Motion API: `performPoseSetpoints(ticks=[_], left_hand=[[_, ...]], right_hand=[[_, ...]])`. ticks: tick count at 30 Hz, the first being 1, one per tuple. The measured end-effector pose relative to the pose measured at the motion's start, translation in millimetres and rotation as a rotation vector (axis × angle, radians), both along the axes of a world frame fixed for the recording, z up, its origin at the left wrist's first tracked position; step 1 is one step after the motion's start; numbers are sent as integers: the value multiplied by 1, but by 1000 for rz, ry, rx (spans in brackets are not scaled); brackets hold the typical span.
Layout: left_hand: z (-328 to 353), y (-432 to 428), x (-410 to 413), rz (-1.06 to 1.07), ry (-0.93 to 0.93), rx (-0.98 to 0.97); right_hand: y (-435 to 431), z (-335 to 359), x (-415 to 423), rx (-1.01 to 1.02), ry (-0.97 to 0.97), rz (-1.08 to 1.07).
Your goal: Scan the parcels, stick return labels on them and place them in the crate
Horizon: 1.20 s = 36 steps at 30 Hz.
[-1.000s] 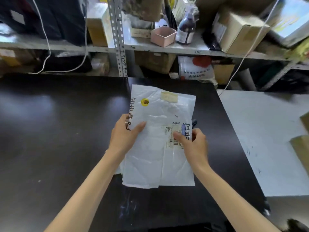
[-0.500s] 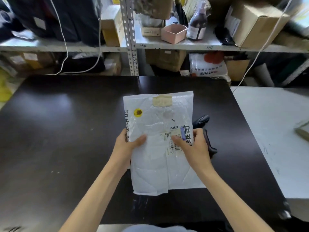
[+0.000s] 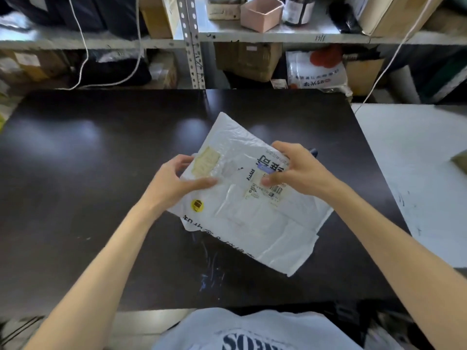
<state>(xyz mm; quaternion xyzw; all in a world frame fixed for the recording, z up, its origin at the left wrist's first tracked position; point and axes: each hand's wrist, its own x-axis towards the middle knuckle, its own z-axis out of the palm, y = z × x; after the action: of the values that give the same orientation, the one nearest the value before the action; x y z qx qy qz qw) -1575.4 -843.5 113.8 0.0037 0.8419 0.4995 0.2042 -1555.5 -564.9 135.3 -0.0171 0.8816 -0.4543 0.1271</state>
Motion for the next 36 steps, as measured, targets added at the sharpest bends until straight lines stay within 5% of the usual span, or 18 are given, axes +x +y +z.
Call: performPoseSetpoints(ticks=[3,9,13,17,26,33,36], left_hand=[[1,6,9,-280,-222,60],[-21,8,37,-159,-228,220],[-39,-7,48,-19,-287,295],[-51,-17,55,36,-323,357],[-66,-16,66,85,-369,383],[-67,-12,70,133,-411,426],[-68,-8,68,208,-395,456]], right_hand=[[-2,2,-5,47,-3,67],[-4,-11,-6,127,35,100],[13,-34,-7,-18,132,-207],[47,-70,-9,143,146,-626],[66,-140,-12,542,-155,-685],[69,-135,-18,337,-102,-639],[60,-108,-16,100,-20,-685]])
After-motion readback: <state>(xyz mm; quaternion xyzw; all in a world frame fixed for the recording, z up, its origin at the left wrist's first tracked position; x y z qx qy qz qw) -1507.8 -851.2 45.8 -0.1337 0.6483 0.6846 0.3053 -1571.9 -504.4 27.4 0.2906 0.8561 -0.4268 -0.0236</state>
